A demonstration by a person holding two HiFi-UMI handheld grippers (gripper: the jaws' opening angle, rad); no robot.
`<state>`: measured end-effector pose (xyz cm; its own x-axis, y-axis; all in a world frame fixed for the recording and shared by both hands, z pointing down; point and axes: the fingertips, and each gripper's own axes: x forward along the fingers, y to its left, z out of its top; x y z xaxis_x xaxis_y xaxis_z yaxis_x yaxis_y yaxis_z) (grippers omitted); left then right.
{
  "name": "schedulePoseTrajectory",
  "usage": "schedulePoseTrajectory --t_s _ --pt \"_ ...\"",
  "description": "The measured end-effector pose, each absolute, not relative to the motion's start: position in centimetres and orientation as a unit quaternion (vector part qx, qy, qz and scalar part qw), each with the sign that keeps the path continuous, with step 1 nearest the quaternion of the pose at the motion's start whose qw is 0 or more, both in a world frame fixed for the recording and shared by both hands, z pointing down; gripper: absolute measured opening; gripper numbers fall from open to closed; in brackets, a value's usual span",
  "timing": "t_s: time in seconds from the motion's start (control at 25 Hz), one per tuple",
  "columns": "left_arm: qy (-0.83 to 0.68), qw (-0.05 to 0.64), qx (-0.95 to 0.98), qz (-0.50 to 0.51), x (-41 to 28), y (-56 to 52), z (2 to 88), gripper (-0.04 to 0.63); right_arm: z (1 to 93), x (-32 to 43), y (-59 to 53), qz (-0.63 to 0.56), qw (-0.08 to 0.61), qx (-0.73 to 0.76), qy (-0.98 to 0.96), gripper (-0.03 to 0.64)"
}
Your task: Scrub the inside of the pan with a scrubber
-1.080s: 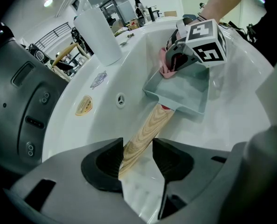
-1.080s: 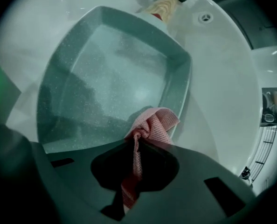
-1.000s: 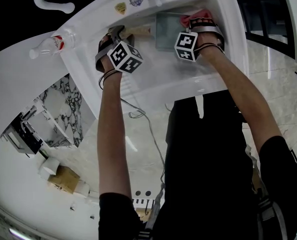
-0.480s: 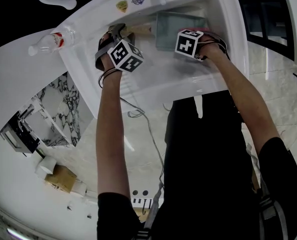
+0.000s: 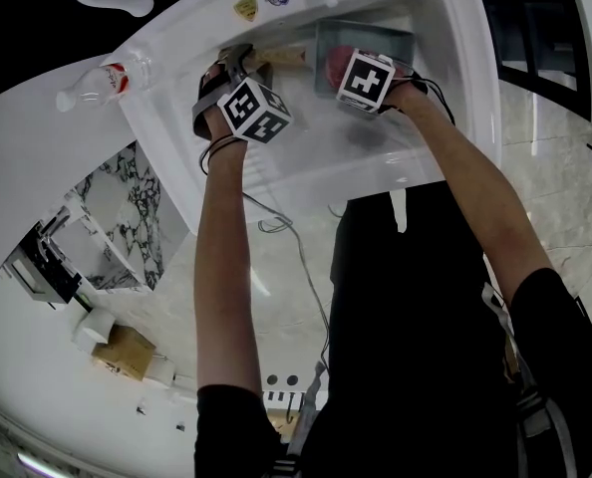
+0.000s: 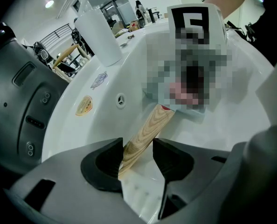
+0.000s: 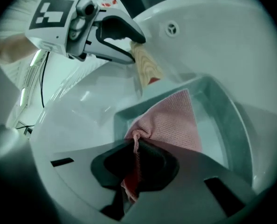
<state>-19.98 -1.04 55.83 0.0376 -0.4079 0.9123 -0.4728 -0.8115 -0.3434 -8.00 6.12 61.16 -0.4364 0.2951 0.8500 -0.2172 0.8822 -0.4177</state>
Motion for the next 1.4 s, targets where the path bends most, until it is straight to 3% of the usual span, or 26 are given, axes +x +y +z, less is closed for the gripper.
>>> schedulePoseTrajectory --t_s 0.12,0.52,0.88,1.16,1.4 --pt "-0.304 0.025 0.720 0.624 -19.9 -1.0 55.8 0.193 60.5 -10.5 5.8 0.216 0.491 -0.004 -0.844 0.034" --pt "-0.304 0.019 0.721 0.623 -20.0 -1.1 55.7 0.193 60.5 -11.4 2.0 0.063 0.460 0.122 -0.877 0.035" --pt "-0.306 0.020 0.717 0.625 -20.0 -0.9 55.7 0.193 60.6 -10.6 -4.0 -0.113 0.546 0.128 -0.820 0.031" --pt "-0.306 0.024 0.716 0.627 -20.0 -1.0 55.8 0.193 60.9 -7.9 -4.9 -0.145 0.557 0.133 -0.807 0.028" --pt "-0.306 0.029 0.715 0.628 -20.0 -0.9 55.9 0.196 62.0 -1.4 -4.2 -0.147 0.622 0.140 -0.757 0.025"
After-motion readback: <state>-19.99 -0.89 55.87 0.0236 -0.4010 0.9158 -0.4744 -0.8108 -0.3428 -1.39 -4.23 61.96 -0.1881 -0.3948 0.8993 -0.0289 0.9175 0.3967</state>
